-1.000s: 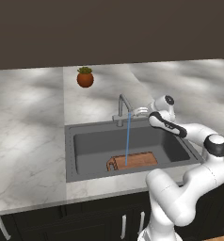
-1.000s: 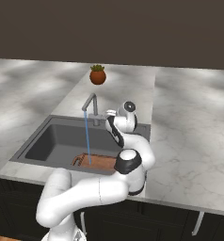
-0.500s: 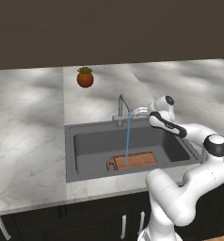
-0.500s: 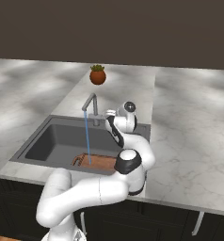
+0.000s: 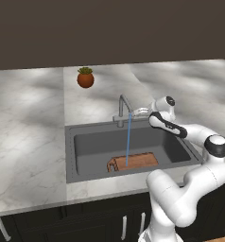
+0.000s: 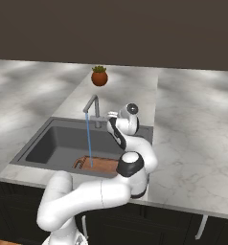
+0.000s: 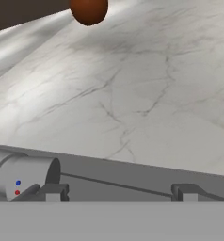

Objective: Turn on the sink faucet with hot water and rinse the cutting board for ten seconds, then turn off the faucet. Push the cutting board to reach the water if necessary.

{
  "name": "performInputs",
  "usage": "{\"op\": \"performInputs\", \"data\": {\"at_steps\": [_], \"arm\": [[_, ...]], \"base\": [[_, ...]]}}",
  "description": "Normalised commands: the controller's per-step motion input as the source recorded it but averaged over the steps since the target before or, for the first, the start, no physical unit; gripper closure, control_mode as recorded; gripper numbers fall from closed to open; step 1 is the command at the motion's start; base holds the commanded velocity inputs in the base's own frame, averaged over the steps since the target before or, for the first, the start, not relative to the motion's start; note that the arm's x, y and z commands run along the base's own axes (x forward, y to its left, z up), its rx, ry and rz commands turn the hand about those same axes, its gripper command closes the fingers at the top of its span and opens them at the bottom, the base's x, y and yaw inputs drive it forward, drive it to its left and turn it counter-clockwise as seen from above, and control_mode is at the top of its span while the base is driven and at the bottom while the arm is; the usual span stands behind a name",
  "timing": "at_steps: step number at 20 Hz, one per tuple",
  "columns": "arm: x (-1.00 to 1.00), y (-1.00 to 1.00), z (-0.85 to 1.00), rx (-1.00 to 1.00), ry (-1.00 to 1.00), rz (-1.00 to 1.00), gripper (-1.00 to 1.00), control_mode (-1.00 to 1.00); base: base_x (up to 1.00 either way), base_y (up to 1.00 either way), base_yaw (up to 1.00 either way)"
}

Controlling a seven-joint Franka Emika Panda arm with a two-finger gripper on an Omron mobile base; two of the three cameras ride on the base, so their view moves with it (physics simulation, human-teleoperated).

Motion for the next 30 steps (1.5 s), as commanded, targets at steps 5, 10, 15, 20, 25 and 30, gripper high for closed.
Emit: {"op": "performInputs", "data": {"at_steps": [5,10,15,20,25,30], "arm": [[0.00,0.32,-0.22,0.00,0.01,0.00,-1.00,-1.00],[-0.01,0.34,-0.26,0.00,0.03,0.00,-1.00,-1.00],[0.00,0.34,-0.22,0.00,0.04,0.00,-1.00,-1.00],[0.00,0.39,-0.22,0.00,0.05,0.00,-1.00,-1.00],[0.00,0.46,-0.24,0.00,0.06,0.00,-1.00,-1.00],[-0.07,0.43,-0.35,0.00,0.10,0.00,-1.00,-1.00]], "base": [[0.00,0.00,0.00],[0.00,0.00,0.00],[0.00,0.00,0.00],[0.00,0.00,0.00],[0.00,0.00,0.00],[0.00,0.00,0.00]]}}
